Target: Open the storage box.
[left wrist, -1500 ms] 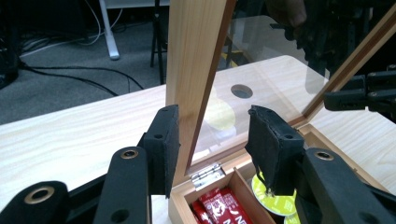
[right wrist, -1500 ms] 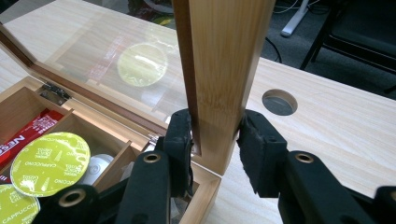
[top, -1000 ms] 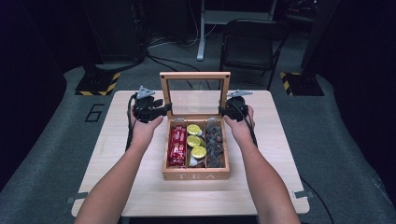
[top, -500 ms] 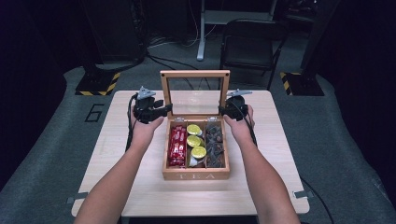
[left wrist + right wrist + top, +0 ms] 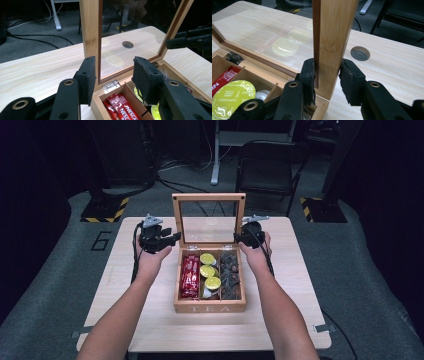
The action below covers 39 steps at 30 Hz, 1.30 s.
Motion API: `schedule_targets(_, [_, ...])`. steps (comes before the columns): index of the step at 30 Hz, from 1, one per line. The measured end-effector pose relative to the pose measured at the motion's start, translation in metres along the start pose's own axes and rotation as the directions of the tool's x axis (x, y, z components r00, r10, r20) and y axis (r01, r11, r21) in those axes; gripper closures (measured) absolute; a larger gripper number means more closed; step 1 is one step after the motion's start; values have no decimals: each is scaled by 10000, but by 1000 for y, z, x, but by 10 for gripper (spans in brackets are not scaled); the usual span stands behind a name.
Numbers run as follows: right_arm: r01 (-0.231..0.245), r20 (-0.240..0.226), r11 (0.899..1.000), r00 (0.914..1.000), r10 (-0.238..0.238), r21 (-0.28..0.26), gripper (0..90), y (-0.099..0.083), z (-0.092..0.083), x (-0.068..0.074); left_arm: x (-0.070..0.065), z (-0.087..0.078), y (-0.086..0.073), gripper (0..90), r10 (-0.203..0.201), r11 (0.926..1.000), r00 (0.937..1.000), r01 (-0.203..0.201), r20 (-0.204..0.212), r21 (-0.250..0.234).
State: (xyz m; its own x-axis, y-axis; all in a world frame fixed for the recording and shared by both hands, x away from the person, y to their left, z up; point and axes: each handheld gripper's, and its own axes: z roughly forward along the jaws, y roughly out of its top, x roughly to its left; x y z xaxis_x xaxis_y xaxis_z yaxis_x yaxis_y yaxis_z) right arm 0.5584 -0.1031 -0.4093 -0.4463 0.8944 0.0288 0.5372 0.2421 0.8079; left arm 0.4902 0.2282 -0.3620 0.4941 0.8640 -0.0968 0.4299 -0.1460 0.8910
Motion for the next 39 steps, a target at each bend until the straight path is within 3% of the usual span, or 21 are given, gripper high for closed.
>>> schedule_targets(30, [-772,189,9968,9968,776,-186,643,2,12,-2,7,1,-9,530,-100,9998,9999,100,9,195])
schedule_targets(39, [-674,129,9977,9976,675,-113,642,3,14,-5,7,1,-12,530,-148,9997,9999,149,-16,185])
